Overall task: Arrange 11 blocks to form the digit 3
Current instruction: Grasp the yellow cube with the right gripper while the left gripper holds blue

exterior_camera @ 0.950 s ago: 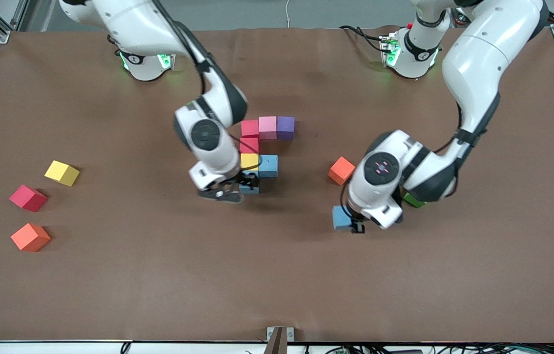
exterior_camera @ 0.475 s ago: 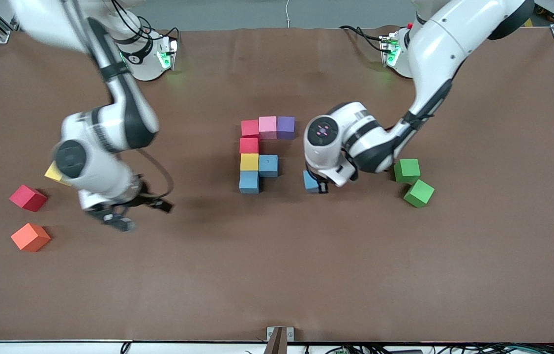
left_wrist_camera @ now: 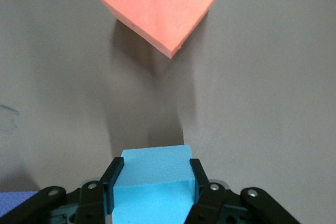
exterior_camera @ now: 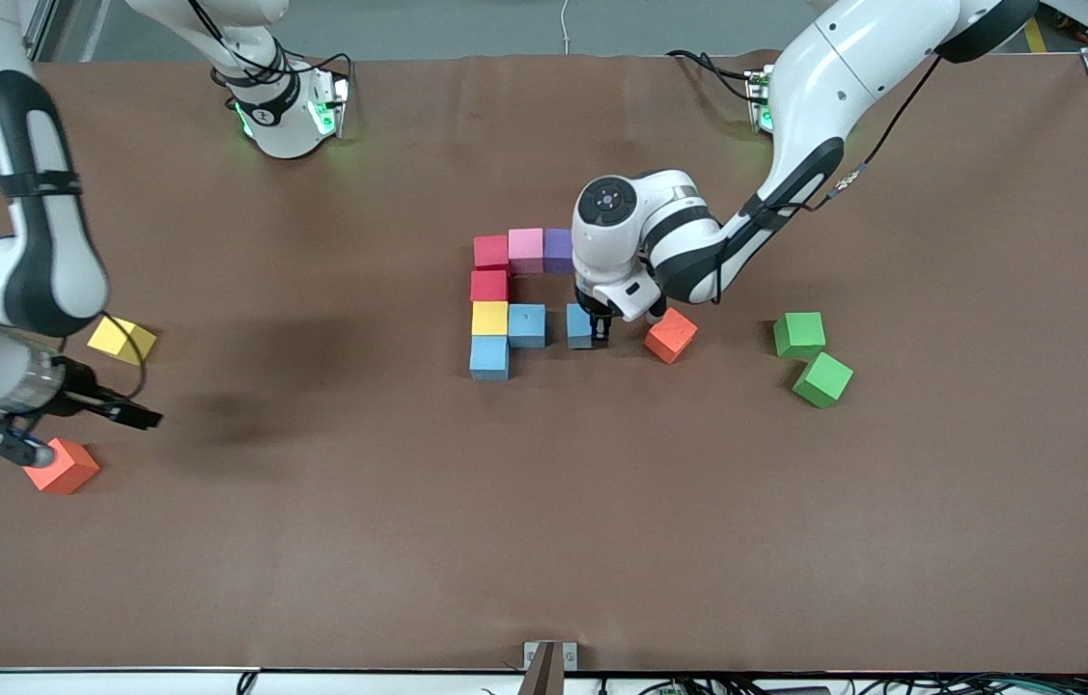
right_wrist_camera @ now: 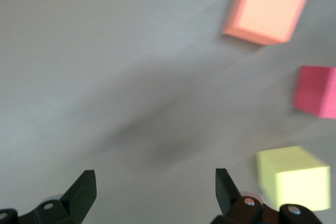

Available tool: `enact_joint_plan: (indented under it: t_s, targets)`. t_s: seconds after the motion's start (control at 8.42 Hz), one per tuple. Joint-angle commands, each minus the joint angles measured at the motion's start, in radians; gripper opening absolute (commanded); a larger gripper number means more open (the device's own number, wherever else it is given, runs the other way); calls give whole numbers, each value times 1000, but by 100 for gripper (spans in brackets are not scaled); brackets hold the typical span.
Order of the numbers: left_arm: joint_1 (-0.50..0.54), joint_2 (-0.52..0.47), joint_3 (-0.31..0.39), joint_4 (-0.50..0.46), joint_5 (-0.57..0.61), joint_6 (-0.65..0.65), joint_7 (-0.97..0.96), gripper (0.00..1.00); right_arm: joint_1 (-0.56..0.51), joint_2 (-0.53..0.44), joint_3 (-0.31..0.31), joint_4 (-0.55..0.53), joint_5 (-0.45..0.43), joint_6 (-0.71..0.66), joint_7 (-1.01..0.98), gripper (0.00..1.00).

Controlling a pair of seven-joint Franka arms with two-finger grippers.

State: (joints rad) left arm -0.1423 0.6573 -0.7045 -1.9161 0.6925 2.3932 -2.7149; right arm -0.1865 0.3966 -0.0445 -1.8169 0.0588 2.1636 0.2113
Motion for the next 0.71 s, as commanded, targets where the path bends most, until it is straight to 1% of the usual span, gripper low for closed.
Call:
enact_joint_plan:
  t_s: [0.0,0.12,0.36,0.48,0.59]
  targets:
    - [6,-21,2,-43,64,67,-54,35,-115,-42,28,-218,-31,226,-114,100]
    - [6,-13,3,-41,73,80,-57,35,-169,-39,29,-260,-31,311,-195,100]
    - [1,1,3,-40,88,81,-59,35,-214,-38,28,-266,-31,297,-255,100]
    - [0,7,3,-35,91,83,-59,35,-238,-38,29,-286,-31,294,-272,100]
    - [0,10,3,-31,91,89,-59,35,-240,-38,28,-303,-30,289,-267,100]
